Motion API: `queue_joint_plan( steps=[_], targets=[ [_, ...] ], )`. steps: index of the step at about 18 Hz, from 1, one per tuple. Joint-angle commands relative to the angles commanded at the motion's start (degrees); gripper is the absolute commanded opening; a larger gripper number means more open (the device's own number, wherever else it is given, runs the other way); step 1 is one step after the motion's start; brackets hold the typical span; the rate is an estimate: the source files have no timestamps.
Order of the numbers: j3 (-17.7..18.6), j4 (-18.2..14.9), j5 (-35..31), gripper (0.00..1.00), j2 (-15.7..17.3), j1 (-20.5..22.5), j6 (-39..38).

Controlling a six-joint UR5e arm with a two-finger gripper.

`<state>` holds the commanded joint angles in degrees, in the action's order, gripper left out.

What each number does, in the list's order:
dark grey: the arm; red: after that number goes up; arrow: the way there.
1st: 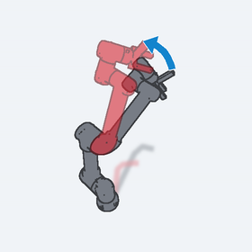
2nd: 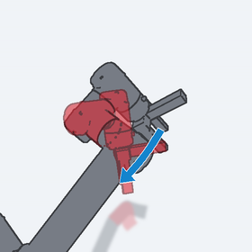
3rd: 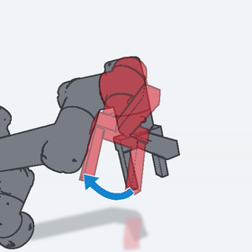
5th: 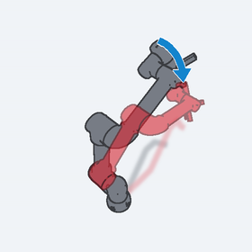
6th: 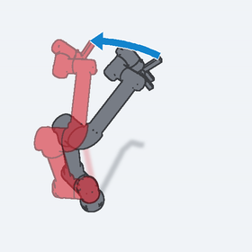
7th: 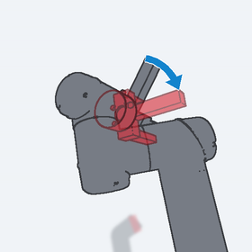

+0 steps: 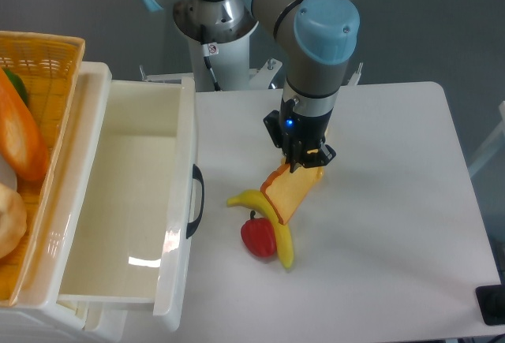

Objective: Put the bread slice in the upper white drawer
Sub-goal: 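Close the gripper on the toast slice resting on the banana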

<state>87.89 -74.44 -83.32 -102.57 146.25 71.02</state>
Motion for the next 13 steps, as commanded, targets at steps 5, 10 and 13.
queue_joint_plan(
  steps=[5, 10, 13],
  targets=[
    [0.2, 0.1, -0.2, 0.05, -0.1, -0.2, -1.1],
    [-1.1, 0.0, 1.2, 0.05, -0.1, 0.0, -7.8],
    [-1.7, -0.1, 1.6, 0.05, -0.1, -0.1, -8.5]
  ],
)
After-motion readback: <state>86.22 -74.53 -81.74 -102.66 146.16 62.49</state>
